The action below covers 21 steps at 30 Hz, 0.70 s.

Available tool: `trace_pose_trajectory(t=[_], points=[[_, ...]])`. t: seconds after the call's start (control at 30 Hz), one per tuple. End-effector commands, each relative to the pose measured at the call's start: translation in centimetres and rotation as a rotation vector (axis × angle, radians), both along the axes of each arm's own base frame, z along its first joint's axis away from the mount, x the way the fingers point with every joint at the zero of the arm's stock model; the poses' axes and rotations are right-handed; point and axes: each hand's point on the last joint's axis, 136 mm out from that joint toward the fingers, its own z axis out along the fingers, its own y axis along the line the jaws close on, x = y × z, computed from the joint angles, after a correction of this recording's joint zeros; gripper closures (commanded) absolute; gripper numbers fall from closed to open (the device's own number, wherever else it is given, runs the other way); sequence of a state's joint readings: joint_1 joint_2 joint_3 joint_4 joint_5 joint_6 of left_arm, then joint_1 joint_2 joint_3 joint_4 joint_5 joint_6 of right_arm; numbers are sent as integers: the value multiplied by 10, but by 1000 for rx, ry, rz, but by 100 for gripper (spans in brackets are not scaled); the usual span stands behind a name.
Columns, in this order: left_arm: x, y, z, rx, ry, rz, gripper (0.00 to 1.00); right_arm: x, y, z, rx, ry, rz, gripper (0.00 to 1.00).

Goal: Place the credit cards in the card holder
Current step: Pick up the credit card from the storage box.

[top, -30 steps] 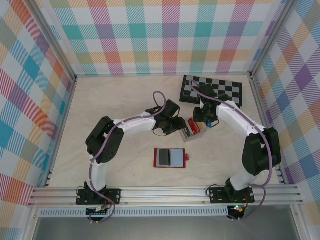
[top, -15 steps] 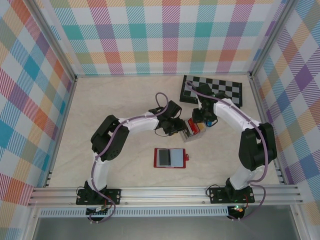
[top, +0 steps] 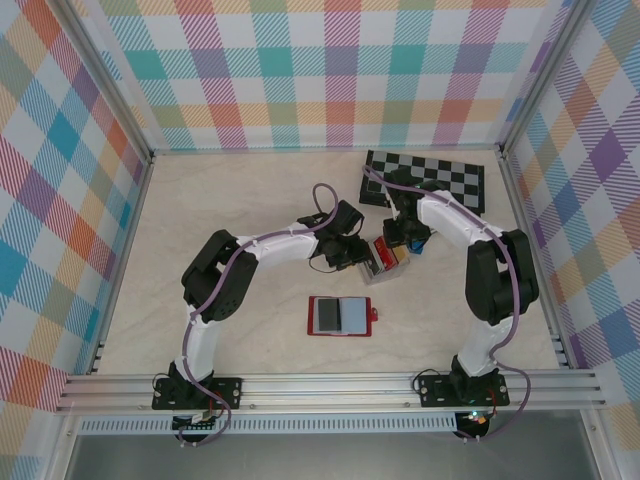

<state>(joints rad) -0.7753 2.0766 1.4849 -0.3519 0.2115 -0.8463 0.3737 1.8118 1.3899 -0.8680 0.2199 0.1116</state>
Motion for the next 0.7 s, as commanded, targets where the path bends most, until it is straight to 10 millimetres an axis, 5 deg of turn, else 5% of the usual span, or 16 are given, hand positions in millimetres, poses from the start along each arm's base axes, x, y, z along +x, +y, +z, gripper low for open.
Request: trace_pose_trajectory(t=[0.0,0.67], points=[[-7,19,-15,90,41,1,60,4,-4,9,-35,-11,18,51],[-9,19,-17,84,48,2,60,1,2,25,4,-50,31,66]])
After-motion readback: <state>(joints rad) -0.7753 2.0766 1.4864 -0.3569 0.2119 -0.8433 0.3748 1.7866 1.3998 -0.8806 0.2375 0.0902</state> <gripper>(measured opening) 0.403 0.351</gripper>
